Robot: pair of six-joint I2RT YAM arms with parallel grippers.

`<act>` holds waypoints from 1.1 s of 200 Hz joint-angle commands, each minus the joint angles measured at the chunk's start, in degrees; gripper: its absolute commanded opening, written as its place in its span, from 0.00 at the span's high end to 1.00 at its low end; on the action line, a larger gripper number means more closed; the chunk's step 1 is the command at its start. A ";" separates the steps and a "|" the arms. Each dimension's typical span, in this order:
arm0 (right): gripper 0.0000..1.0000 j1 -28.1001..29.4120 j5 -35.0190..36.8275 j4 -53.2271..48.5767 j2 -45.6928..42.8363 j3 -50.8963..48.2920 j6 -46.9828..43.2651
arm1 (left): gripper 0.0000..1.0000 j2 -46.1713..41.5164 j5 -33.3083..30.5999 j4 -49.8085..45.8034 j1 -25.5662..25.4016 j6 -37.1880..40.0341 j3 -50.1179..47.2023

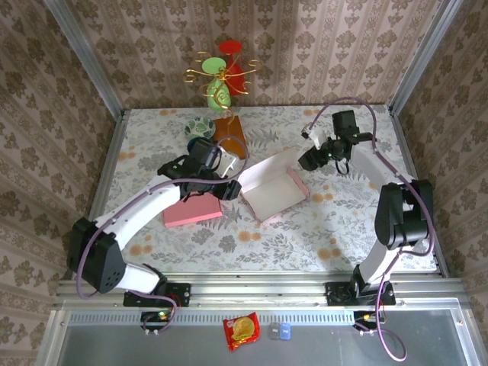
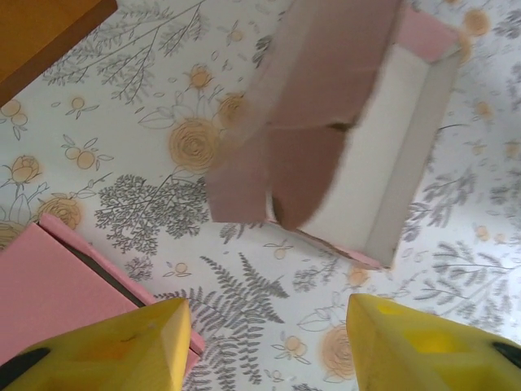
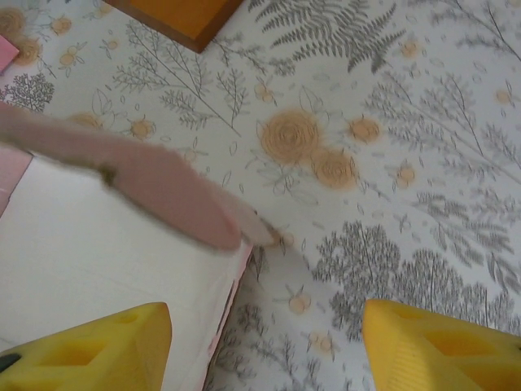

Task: Fold the paper box

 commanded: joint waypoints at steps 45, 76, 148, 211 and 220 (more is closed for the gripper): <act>0.44 1.26 -4.48 2.28 7.36 7.09 -1.97 | 0.49 8.55 -3.48 1.11 -0.04 1.53 6.41; 0.50 1.44 -5.40 2.25 8.91 8.71 -1.16 | 0.53 10.41 -3.86 1.20 0.00 1.40 7.69; 0.66 1.97 -7.15 2.23 9.39 9.51 -0.92 | 0.79 13.97 -4.40 0.15 0.56 0.79 10.77; 0.89 3.10 -6.22 2.18 8.70 9.16 -0.51 | 0.94 14.76 -7.70 -1.50 0.65 0.40 12.63; 0.93 3.26 -5.95 1.93 8.14 8.64 -0.41 | 0.94 14.77 -7.94 -1.52 0.82 0.36 12.79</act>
